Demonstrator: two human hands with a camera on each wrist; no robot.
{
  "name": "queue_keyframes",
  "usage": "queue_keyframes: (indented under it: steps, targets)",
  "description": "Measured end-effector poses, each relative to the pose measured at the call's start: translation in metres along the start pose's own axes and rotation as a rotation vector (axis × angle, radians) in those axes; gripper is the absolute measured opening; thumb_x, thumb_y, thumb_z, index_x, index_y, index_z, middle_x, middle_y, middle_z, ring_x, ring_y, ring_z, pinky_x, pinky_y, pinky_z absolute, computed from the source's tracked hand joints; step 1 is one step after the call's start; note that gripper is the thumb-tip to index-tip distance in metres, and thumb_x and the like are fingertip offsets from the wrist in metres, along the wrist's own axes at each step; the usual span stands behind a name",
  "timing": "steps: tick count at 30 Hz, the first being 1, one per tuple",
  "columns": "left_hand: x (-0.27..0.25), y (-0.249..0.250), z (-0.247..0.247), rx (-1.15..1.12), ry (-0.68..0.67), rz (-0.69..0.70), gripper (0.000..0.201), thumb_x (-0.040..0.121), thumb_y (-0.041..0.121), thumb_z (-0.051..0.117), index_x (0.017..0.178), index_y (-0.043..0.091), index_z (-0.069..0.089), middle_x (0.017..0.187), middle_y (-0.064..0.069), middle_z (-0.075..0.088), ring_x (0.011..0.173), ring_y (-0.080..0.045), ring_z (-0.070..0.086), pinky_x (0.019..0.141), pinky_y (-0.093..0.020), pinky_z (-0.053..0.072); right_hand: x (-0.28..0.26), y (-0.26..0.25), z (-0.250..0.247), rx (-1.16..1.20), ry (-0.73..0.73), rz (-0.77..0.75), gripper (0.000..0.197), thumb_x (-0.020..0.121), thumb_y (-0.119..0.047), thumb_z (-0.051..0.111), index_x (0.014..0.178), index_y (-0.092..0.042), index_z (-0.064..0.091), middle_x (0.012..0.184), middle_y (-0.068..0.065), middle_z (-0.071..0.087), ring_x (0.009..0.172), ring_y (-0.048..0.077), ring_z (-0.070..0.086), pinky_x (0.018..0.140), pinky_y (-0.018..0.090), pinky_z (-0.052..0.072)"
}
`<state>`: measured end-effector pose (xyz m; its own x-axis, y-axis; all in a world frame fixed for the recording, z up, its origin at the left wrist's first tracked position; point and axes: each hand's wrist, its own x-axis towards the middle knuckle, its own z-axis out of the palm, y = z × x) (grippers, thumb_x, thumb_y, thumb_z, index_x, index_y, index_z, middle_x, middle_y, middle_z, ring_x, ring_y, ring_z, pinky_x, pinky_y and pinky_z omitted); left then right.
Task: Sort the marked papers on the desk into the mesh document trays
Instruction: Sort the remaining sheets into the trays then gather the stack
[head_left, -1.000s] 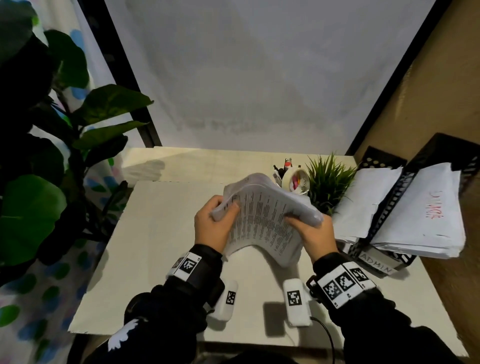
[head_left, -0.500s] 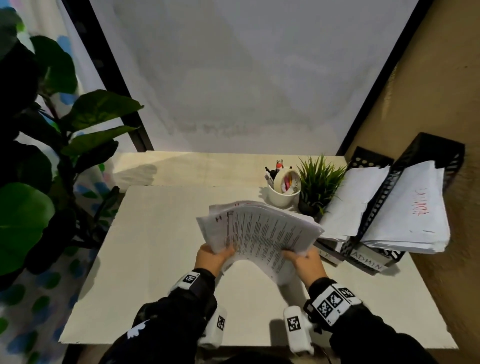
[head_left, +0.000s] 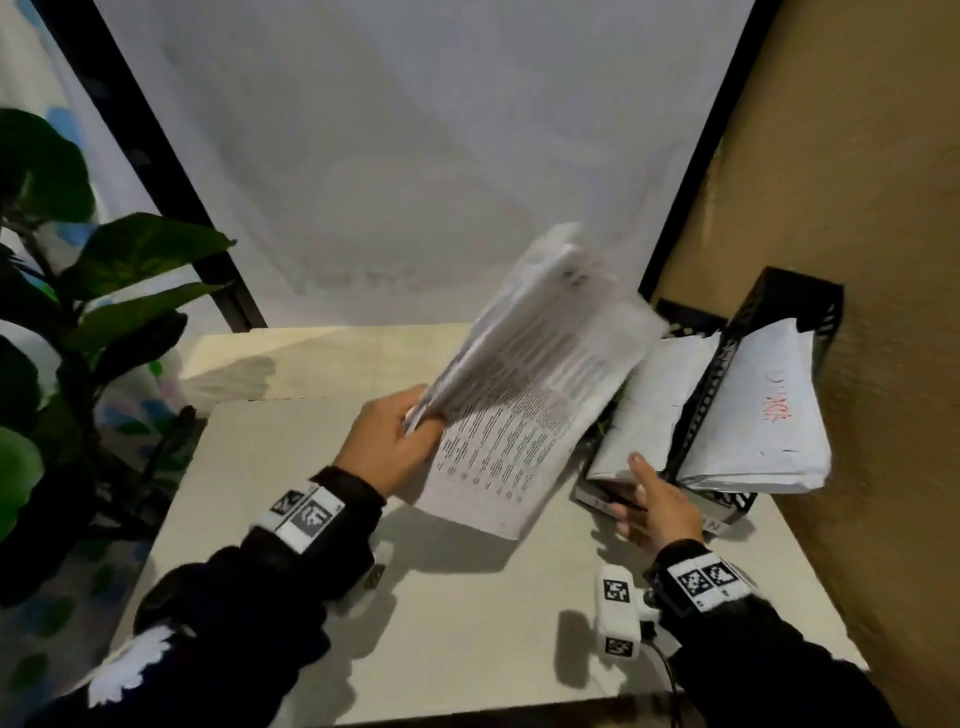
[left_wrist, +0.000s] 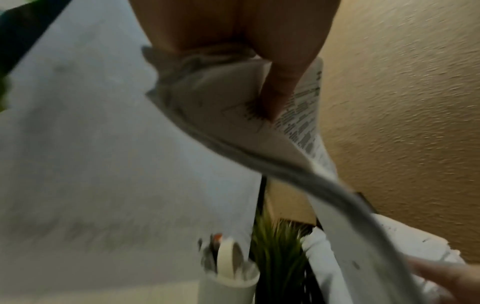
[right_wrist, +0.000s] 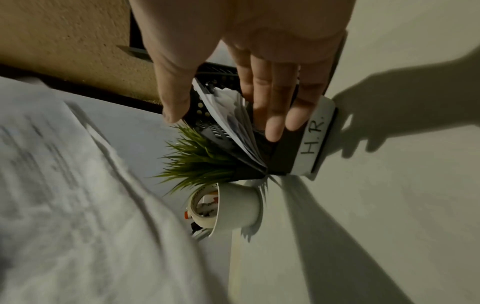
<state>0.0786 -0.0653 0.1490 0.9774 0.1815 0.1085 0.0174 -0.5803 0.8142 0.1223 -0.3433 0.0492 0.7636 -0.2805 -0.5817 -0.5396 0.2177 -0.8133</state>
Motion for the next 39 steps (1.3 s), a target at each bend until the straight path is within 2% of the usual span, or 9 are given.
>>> queue_keyframes:
  steps: [6, 10, 14, 16, 20, 24, 32, 36, 39]
  targets:
    - [0.032, 0.070, -0.004, 0.237, -0.095, 0.200, 0.018, 0.069, 0.019, 0.047, 0.053, 0.026, 0.041, 0.046, 0.007, 0.042, 0.053, -0.019, 0.042, 0.050, -0.023, 0.029, 0.029, -0.019, 0.008, -0.164, 0.043, -0.055, 0.089, 0.054, -0.043, 0.078, 0.131, -0.006, 0.050, 0.122, 0.014, 0.061, 0.088, 0.034, 0.066, 0.062, 0.036, 0.058]
    - [0.046, 0.092, 0.016, 0.248, -0.083, 0.197, 0.020, 0.070, 0.018, 0.046, 0.051, 0.022, 0.038, 0.045, 0.005, 0.039, 0.056, -0.023, 0.043, 0.054, -0.027, 0.030, 0.028, -0.029, 0.002, -0.199, 0.037, -0.053, 0.023, 0.080, -0.009, 0.065, 0.100, 0.001, 0.060, 0.092, 0.017, 0.062, 0.068, 0.029, 0.059, 0.056, 0.031, 0.054]
    - [0.057, 0.109, 0.040, 0.312, -0.120, 0.150, 0.028, 0.077, 0.006, 0.052, 0.053, 0.018, 0.042, 0.048, 0.002, 0.042, 0.060, -0.026, 0.045, 0.057, -0.025, 0.029, 0.030, -0.029, -0.010, -0.190, 0.040, -0.087, 0.007, 0.082, -0.001, 0.057, 0.085, -0.003, 0.063, 0.089, 0.019, 0.065, 0.077, 0.036, 0.066, 0.061, 0.041, 0.060]
    - [0.060, 0.117, 0.052, 0.343, -0.150, 0.134, 0.023, 0.078, 0.005, 0.051, 0.058, 0.016, 0.045, 0.051, 0.000, 0.043, 0.063, -0.028, 0.047, 0.059, -0.026, 0.030, 0.028, -0.034, -0.013, -0.248, 0.067, -0.159, 0.015, 0.080, -0.002, 0.054, 0.090, -0.001, 0.066, 0.084, 0.018, 0.067, 0.073, 0.035, 0.066, 0.068, 0.045, 0.060]
    - [0.066, 0.128, 0.078, 0.347, -0.199, 0.121, 0.015, 0.078, 0.004, 0.050, 0.066, 0.013, 0.051, 0.066, -0.011, 0.052, 0.076, -0.038, 0.059, 0.061, -0.029, 0.036, 0.013, -0.054, -0.019, -0.350, 0.114, -0.350, 0.016, 0.082, 0.002, 0.047, 0.087, -0.002, 0.062, 0.075, 0.013, 0.058, 0.060, 0.026, 0.053, 0.039, 0.016, 0.044]
    - [0.076, 0.131, 0.107, 0.307, -0.226, 0.057, 0.012, 0.078, 0.004, 0.050, 0.073, 0.005, 0.061, 0.071, -0.018, 0.056, 0.080, -0.038, 0.062, 0.062, -0.030, 0.038, 0.003, -0.071, -0.021, -0.557, 0.169, -0.513, 0.017, 0.083, 0.000, 0.049, 0.088, 0.006, 0.063, 0.079, 0.019, 0.061, 0.071, 0.033, 0.054, 0.065, 0.027, 0.040]
    - [0.095, 0.109, 0.175, 0.142, -0.279, -0.204, 0.026, 0.083, 0.012, 0.059, 0.106, 0.002, 0.061, 0.110, -0.019, 0.066, 0.103, -0.036, 0.062, 0.083, -0.036, 0.049, 0.003, -0.086, -0.006, -0.812, 0.169, -0.632, 0.015, 0.081, -0.003, 0.049, 0.077, 0.008, 0.059, 0.076, 0.024, 0.059, 0.073, 0.036, 0.053, 0.065, 0.034, 0.039]
    - [0.087, 0.095, 0.199, 0.265, -0.332, -0.173, 0.027, 0.083, 0.011, 0.059, 0.110, 0.007, 0.060, 0.114, -0.017, 0.064, 0.106, -0.036, 0.061, 0.089, -0.038, 0.049, 0.001, -0.088, 0.000, -0.949, 0.160, -0.664, 0.011, 0.085, -0.006, 0.047, 0.075, -0.003, 0.052, 0.085, 0.026, 0.062, 0.084, 0.040, 0.059, 0.064, 0.031, 0.034]
    - [0.093, 0.099, 0.202, 0.173, -0.244, -0.100, 0.031, 0.087, 0.003, 0.047, 0.114, 0.010, 0.061, 0.116, -0.018, 0.065, 0.108, -0.036, 0.060, 0.091, -0.038, 0.049, -0.001, -0.096, 0.004, -1.073, 0.180, -0.725, 0.019, 0.087, -0.009, 0.045, 0.092, 0.000, 0.061, 0.096, 0.026, 0.065, 0.091, 0.041, 0.060, 0.068, 0.034, 0.039]
